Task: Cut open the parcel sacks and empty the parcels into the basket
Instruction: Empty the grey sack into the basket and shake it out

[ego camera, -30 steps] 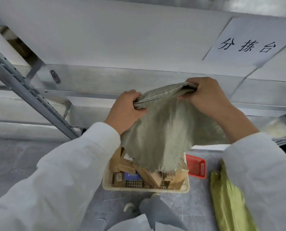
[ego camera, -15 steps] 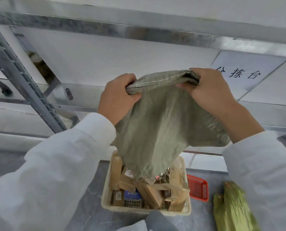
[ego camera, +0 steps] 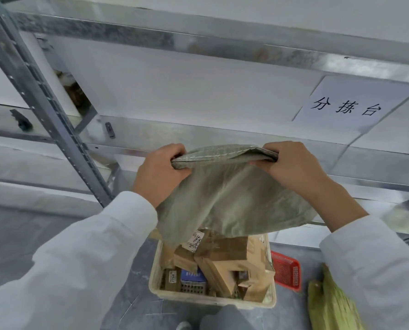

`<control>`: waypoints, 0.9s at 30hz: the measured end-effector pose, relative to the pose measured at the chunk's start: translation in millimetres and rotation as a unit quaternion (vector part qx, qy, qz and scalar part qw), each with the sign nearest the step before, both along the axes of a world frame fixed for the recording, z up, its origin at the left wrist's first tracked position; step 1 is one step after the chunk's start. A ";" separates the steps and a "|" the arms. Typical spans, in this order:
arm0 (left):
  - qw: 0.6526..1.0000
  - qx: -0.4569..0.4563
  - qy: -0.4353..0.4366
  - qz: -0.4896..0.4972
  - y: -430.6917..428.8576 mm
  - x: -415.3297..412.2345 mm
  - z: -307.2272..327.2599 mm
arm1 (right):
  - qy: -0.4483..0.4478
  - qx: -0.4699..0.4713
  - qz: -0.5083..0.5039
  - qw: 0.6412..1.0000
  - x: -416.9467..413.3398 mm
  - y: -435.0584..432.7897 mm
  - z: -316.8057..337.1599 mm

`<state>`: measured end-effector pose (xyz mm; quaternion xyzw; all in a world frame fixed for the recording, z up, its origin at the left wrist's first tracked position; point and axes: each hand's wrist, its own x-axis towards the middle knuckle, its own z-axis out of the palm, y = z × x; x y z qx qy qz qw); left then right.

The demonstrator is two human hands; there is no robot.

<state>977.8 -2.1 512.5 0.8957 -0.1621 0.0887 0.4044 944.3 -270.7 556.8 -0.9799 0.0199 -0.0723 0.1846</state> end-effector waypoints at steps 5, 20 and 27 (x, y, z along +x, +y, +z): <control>0.998 -0.057 0.038 -0.002 -2.5 -9.9 -11.1 | 0.002 -0.025 -0.001 1.000 -7.6 -3.1 3.7; 0.996 -0.066 0.017 0.051 -6.8 -70.7 13.5 | -0.031 0.008 0.048 0.998 -44.7 -3.5 13.2; 0.997 -0.021 0.011 0.074 -29.7 -120.6 23.9 | -0.026 0.046 0.059 0.997 -90.6 -28.5 4.8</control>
